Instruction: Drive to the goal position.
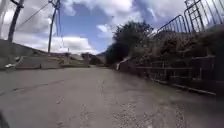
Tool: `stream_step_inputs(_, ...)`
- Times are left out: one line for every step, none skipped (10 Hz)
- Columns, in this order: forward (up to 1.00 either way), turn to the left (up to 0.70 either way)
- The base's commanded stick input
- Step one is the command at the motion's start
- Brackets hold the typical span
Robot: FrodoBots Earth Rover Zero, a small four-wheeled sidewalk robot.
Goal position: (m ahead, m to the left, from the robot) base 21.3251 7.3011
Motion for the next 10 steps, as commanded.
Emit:
stream_step_inputs(1.0, 0.0)
stream_step_inputs(1.0, 0.0)
stream_step_inputs(1.0, 0.0)
stream_step_inputs(1.0, 0.0)
stream_step_inputs(1.0, 0.0)
stream_step_inputs(1.0, 0.0)
stream_step_inputs(1.0, 0.0)
stream_step_inputs(1.0, 0.0)
stream_step_inputs(1.0, 0.0)
stream_step_inputs(1.0, 0.0)
